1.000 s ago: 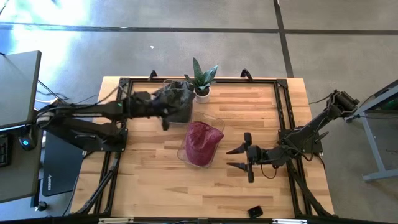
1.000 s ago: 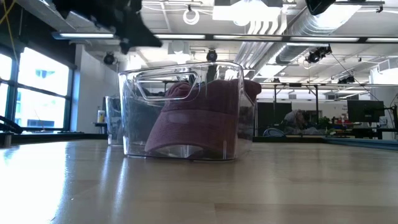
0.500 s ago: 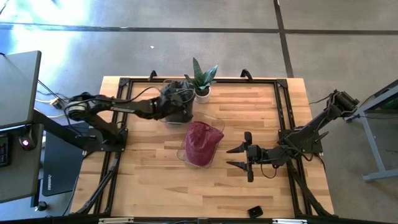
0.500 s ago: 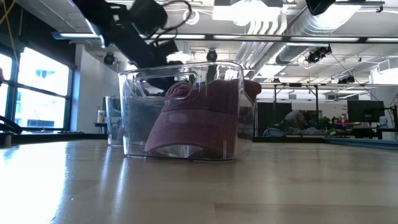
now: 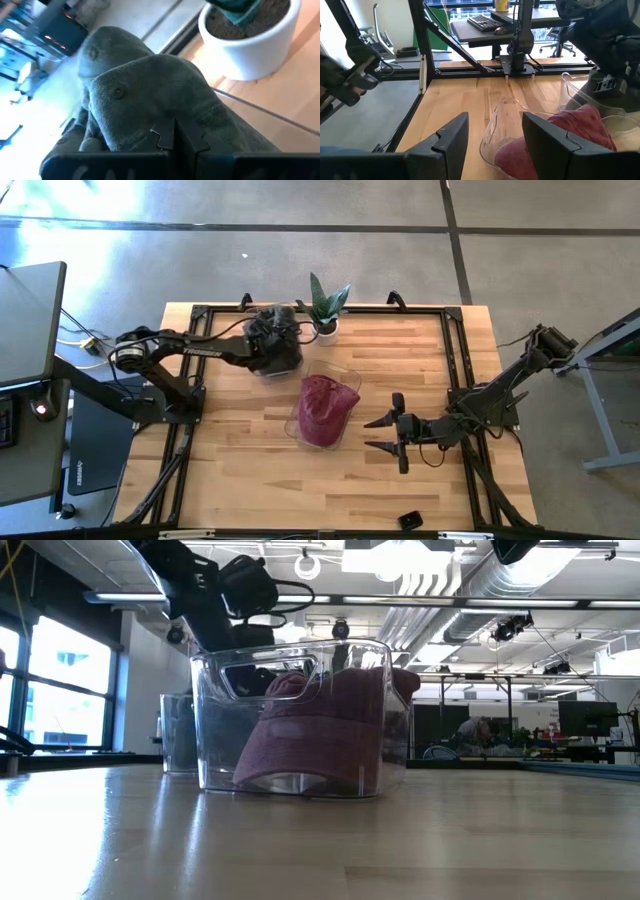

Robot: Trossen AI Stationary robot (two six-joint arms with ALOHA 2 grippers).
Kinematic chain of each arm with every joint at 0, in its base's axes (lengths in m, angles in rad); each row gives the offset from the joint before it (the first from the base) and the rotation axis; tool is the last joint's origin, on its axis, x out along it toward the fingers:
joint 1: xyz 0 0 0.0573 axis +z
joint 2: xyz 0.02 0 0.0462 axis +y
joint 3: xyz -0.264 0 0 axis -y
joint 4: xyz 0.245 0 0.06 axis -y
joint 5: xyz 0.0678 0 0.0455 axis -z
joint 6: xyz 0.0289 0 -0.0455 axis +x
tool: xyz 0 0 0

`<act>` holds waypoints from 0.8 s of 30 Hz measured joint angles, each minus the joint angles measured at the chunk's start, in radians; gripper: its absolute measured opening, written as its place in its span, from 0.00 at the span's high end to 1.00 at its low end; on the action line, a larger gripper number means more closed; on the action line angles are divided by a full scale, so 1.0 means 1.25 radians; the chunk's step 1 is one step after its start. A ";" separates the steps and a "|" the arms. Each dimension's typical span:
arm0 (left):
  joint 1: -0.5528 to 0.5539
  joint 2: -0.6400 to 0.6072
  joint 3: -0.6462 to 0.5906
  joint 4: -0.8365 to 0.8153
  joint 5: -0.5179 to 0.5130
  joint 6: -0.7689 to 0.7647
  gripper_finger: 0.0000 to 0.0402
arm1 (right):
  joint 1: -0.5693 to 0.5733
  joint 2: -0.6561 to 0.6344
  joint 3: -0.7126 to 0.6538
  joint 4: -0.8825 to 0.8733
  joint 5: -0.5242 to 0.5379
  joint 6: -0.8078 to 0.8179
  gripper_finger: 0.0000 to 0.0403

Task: Pick & Place hat
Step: Put the black cap into the top transparent bin, then adjust the transparent bins

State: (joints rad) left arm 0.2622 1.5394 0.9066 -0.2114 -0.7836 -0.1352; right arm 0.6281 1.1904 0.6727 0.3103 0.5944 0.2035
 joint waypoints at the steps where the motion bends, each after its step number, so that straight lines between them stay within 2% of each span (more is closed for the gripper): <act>1: 0.006 0.000 0.000 -0.005 0.019 0.000 1.00 | 0.000 0.000 0.000 0.000 0.000 0.000 0.55; 3: 0.018 0.000 0.000 -0.013 0.056 -0.003 1.00 | 0.000 0.000 0.000 0.000 0.000 0.001 0.55; 7: 0.002 -0.002 0.012 -0.026 0.062 -0.001 1.00 | 0.000 0.000 0.000 0.000 0.000 0.001 0.55; 10: -0.026 -0.029 0.047 -0.088 0.071 0.006 1.00 | 0.000 0.000 0.000 0.000 0.000 0.000 0.55; 18: -0.134 -0.037 0.214 -0.432 0.078 -0.056 1.00 | 0.001 0.000 0.000 0.000 -0.002 0.003 0.55; 24: -0.302 -0.067 0.226 -0.636 0.152 -0.143 1.00 | 0.001 0.000 0.000 -0.018 -0.002 0.019 0.55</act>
State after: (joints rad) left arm -0.1152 1.4554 1.1892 -1.0062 -0.5935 -0.3138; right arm 0.6289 1.1904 0.6727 0.2872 0.5919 0.2277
